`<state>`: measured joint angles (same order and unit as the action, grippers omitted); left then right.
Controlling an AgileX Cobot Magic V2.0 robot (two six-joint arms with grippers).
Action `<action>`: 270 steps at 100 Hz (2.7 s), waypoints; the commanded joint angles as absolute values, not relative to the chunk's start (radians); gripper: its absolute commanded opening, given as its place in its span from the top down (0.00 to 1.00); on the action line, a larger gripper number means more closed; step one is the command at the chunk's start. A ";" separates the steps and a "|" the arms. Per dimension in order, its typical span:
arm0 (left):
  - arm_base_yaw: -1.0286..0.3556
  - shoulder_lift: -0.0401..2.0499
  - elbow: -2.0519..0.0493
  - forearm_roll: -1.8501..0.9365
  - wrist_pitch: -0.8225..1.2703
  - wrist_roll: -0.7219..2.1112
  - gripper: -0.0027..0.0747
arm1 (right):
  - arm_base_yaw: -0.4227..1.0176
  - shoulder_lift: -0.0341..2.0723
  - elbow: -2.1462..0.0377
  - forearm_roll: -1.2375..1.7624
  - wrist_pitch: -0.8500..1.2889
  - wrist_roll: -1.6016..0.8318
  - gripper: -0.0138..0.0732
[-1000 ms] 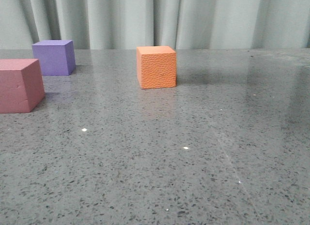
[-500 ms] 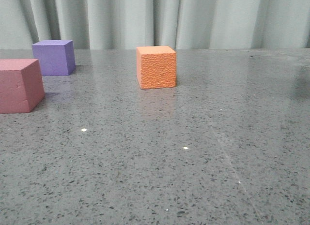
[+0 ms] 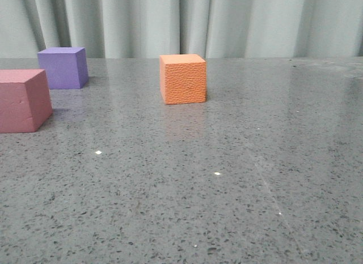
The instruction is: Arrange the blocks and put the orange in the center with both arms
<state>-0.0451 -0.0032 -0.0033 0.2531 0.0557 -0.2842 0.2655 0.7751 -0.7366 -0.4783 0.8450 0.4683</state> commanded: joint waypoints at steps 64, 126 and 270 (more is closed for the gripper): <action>-0.043 -0.036 0.050 0.251 -0.017 -0.286 0.99 | 0.261 0.643 -0.728 -0.489 0.794 0.464 0.92; -0.043 -0.036 0.050 0.251 -0.017 -0.286 0.99 | 0.074 -0.031 -0.141 -0.173 0.343 0.361 0.92; -0.041 -0.036 0.050 0.251 -0.017 -0.286 0.99 | 0.056 -0.030 0.014 -0.023 0.095 0.117 0.92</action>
<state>-0.0451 -0.0032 -0.0033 0.2531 0.0578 -0.2842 0.0623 -0.0108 0.0279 -0.0242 0.1795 0.1285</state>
